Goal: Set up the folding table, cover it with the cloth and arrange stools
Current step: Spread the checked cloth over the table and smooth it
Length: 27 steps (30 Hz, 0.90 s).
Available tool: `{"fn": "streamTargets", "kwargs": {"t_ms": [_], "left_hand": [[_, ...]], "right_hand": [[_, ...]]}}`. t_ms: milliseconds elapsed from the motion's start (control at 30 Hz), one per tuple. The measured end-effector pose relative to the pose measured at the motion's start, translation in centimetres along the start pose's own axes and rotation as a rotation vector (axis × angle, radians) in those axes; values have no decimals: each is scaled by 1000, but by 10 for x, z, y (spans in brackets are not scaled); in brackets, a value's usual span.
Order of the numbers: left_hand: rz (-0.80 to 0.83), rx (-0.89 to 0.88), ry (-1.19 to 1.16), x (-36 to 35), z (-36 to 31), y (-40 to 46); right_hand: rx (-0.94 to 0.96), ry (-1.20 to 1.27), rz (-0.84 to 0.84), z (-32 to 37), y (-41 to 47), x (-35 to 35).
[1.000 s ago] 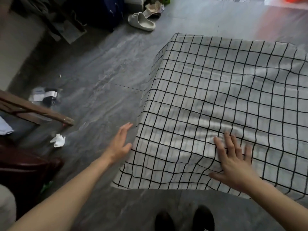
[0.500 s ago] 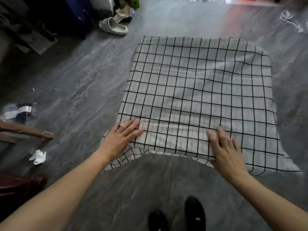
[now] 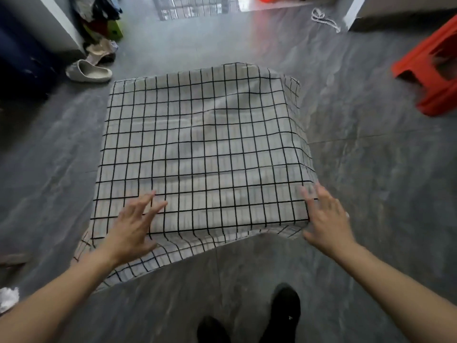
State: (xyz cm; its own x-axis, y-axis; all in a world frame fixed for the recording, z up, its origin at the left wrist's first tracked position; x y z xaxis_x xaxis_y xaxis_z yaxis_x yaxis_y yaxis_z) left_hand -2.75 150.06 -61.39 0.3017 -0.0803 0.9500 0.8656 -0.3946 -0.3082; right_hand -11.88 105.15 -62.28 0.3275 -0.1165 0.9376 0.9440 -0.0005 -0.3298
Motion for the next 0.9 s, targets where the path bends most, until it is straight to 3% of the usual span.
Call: {"fn": "streamTargets", "kwargs": {"t_ms": [100, 200, 367, 467, 533, 567, 700, 900], "left_hand": [[68, -143, -3, 6, -80, 37], [191, -158, -27, 4, -154, 70], [267, -61, 93, -3, -195, 94], [296, -66, 118, 3, -193, 98], [325, -68, 99, 10, -194, 103], [334, -69, 76, 15, -196, 106], [259, -17, 44, 44, -215, 136], [225, 238, 20, 56, -258, 192]], "right_hand": [[153, 32, 39, 46, 22, -4], [129, 51, 93, 62, 33, -12], [63, 25, 57, 12, 23, -15], [-226, 149, 63, -50, 9, -24], [-467, 246, 157, -95, 1, -24], [-501, 250, 203, -115, -3, -24], [-360, 271, 242, -148, -7, -6], [52, 361, 94, -99, 31, 47]]}}
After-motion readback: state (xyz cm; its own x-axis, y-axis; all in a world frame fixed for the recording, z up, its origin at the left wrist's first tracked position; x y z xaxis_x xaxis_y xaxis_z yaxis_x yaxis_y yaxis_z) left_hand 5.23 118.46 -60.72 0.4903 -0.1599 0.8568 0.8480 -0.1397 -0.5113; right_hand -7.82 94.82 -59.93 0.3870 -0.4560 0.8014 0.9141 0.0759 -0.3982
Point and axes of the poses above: each hand's wrist, its own y-axis towards the middle knuckle, its own x-axis out of the back of the hand, z = x × y, the point moved 1 cm from there along y, towards the middle knuckle, and after that the axes turned 7 degrees about x, right-handed, at the moved point
